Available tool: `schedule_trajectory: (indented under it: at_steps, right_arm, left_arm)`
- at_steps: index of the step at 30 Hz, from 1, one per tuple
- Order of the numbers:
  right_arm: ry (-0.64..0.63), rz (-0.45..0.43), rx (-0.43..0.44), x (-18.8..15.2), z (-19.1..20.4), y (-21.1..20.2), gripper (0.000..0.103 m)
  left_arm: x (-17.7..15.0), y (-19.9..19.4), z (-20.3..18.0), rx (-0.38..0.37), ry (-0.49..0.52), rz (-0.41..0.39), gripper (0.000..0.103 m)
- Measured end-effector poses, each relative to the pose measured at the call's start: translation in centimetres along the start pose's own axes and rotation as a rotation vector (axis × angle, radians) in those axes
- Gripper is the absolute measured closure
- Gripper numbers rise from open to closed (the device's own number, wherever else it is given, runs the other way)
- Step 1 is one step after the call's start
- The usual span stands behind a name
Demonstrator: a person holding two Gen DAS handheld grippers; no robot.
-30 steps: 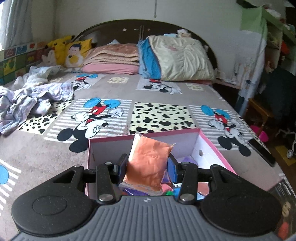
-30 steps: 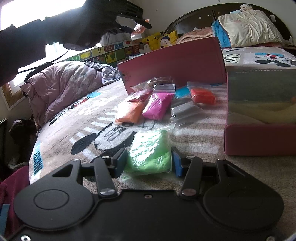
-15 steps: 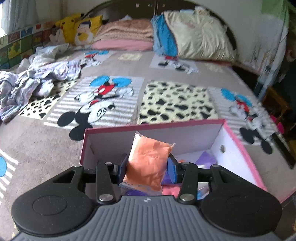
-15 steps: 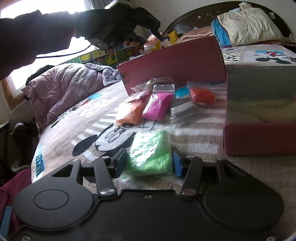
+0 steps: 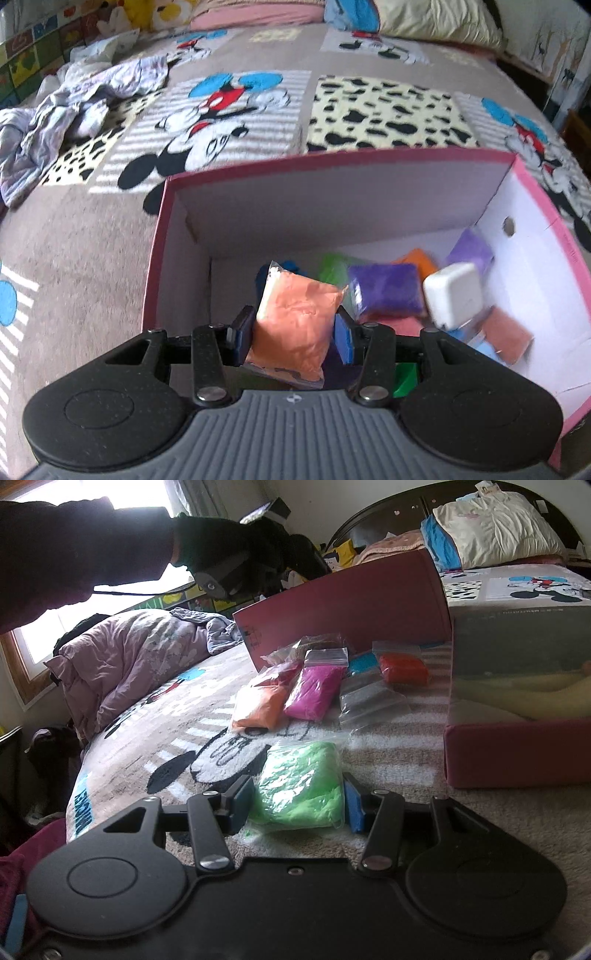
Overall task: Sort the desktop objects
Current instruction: 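Lower the orange bag into the pink shoebox and open the left tool, then withdraw the open left tool up out of the shoebox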
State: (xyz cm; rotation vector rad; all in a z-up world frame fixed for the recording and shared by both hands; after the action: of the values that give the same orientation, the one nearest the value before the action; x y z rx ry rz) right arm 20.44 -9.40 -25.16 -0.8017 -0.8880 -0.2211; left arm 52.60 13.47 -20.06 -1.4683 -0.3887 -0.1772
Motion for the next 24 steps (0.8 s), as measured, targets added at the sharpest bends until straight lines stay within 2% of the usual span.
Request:
schedule_trajectory:
  at_steps: [7, 11, 17, 20, 24]
  right_arm:
    - [0.003, -0.001, 0.003, 0.0, -0.1, 0.0, 0.054]
    - [0.004, -0.001, 0.004, 0.0, 0.0, 0.0, 0.054]
    - [0.004, -0.001, 0.003, 0.0, 0.0, 0.0, 0.054]
    - [0.005, -0.001, 0.004, 0.0, 0.0, 0.1, 0.054]
    - [0.005, -0.001, 0.004, 0.0, 0.0, 0.0, 0.054]
  left_arm:
    - [-0.5, 0.6, 0.3, -0.002, -0.013, 0.017, 0.060]
    - [-0.6, 0.7, 0.2, 0.014, -0.016, 0.028, 0.055]
    - [-0.5, -0.3, -0.3, 0.036, 0.012, -0.005, 0.050]
    - [-0.5, -0.9, -0.2, 0.081, 0.034, -0.031, 0.045]
    - [-0.6, -1.6, 0.3, 0.117, 0.043, -0.055, 0.045]
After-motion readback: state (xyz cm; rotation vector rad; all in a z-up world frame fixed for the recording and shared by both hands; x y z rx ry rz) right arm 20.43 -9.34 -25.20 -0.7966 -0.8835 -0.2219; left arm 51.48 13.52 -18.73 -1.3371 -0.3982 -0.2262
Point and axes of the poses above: each gripper's, at about its wrist camera, not at the fingertips, and y roughly the way its jaws point, z to its left, x to its top, the point moved 10 cm from there along y, roughly the way its jaws point, and after that the axes turned 9 degrees about z, right-handed, at the moved point
